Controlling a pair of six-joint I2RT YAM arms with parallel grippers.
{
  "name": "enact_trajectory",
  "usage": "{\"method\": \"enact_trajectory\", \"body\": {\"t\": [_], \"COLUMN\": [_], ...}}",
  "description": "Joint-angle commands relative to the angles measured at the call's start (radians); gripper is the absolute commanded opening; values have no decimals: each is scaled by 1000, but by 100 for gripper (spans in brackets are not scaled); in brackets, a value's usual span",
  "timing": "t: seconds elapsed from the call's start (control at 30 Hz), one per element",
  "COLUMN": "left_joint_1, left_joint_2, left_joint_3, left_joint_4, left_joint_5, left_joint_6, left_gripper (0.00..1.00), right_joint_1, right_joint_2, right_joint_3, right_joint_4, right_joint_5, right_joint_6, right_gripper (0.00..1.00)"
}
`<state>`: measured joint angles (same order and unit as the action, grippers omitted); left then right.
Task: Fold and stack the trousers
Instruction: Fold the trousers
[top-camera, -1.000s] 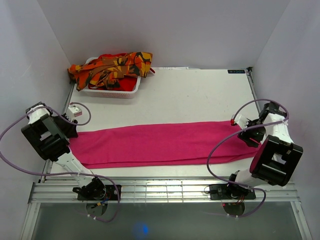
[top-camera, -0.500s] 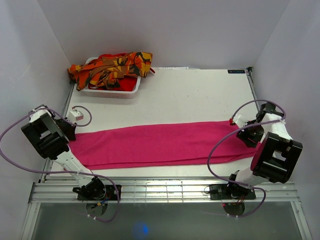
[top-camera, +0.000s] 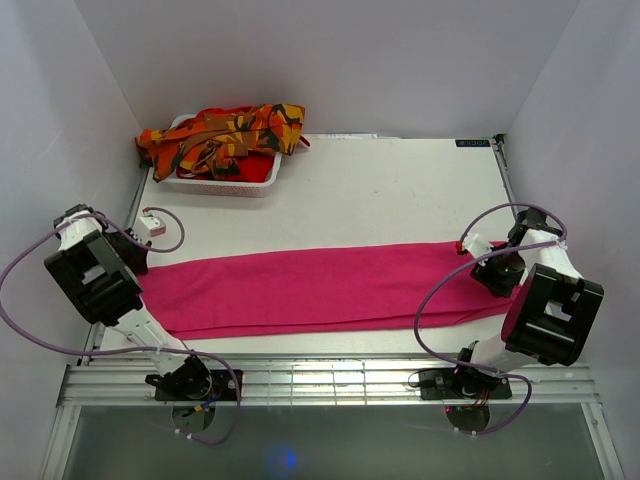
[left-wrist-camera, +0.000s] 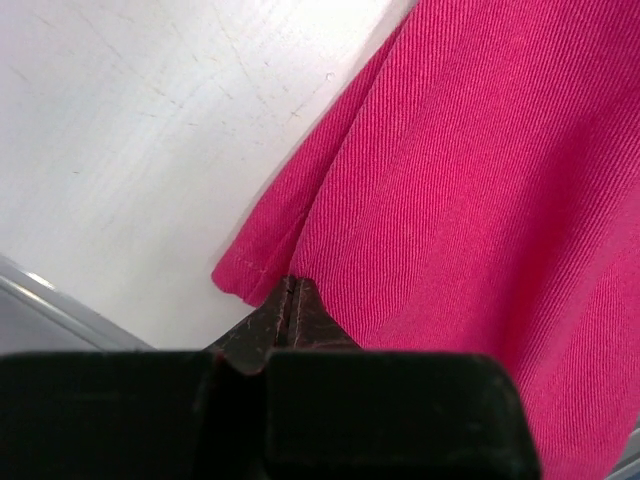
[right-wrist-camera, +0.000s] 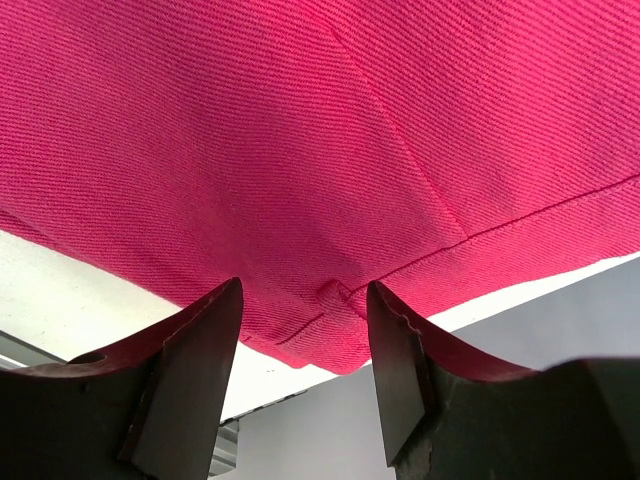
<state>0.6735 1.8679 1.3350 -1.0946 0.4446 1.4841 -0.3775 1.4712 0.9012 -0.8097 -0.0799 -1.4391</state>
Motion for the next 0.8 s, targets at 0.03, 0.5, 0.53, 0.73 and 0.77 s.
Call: {"method": "enact_trajectory", "body": {"t": [0.03, 0.5, 0.53, 0.73, 0.77], "left_joint_1": [-25, -43, -43, -31, -28], "left_joint_2": [-81, -146, -163, -278, -285], "left_joint_3": [24, -56, -57, -106, -123], "left_joint_4": [36, 222, 210, 30, 18], "left_joint_5": [13, -21, -17, 14, -1], "left_joint_6": [10, -67, -73, -97, -105], "left_gripper": [0, 64, 73, 79, 76], "right_joint_1": [5, 11, 11, 11, 12], "right_joint_2": [3, -3, -2, 0, -3], "right_joint_3": [10, 8, 11, 59, 64], "right_joint_4": [4, 14, 12, -40, -54], "right_joint_5": [3, 12, 6, -70, -83], "right_joint_6": [6, 3, 8, 52, 68], "right_gripper": [58, 57, 57, 57, 57]}}
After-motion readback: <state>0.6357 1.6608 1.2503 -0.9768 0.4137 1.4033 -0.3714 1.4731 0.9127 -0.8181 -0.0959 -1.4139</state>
